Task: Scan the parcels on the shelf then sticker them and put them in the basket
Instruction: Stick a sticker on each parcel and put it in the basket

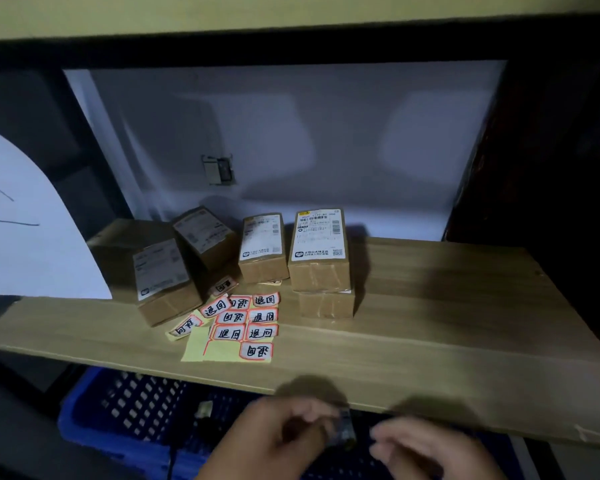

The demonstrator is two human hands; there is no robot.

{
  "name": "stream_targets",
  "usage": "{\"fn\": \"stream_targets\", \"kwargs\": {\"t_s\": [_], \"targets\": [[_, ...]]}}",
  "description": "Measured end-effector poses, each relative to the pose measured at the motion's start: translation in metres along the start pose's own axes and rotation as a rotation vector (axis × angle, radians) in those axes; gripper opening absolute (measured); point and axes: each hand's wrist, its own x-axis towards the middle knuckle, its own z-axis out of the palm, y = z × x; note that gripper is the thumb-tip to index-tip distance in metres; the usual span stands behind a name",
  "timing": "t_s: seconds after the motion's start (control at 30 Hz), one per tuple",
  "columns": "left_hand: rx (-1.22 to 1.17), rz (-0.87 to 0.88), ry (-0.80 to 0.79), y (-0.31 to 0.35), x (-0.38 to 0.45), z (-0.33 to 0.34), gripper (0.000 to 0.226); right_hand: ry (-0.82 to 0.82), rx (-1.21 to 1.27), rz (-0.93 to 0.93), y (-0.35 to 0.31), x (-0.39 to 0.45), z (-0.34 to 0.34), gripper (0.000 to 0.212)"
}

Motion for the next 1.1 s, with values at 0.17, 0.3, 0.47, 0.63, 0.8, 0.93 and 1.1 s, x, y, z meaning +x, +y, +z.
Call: {"fn": "stream_targets", "kwargs": {"t_s": [0.17, 0.3, 0.47, 0.63, 0.8, 0.93, 1.1], "targets": [[-0.191, 0.258, 0.686, 0.040, 0.045, -0.024, 0.023, 0.492, 0.162, -0.423, -0.042, 0.074, -0.010, 0.042], [-0.122, 0.192, 0.680, 0.045, 0.094, -0.035, 0.043, 0.376, 0.104, -0.509, -0.062, 0.134, -0.011, 0.063], [0.032, 0.215, 0.722, 0.038, 0.115, -0.029, 0.050, 0.488, -0.020, -0.597, -0.058, 0.161, -0.009, 0.045], [0.057, 0.337, 0.750, 0.047, 0.113, -0.010, 0.051, 0.533, 0.033, -0.600, -0.047, 0.148, -0.024, 0.042], [0.076, 0.459, 0.667, 0.065, 0.112, 0.033, 0.050, 0.607, 0.067, -0.540, -0.017, 0.112, -0.054, 0.041], [0.069, 0.477, 0.546, 0.060, 0.115, 0.081, 0.055, 0.653, 0.078, -0.383, 0.022, 0.085, -0.067, 0.044], [0.075, 0.429, 0.457, 0.043, 0.106, 0.105, 0.060, 0.622, 0.006, -0.267, 0.042, 0.067, -0.061, 0.054]]}}
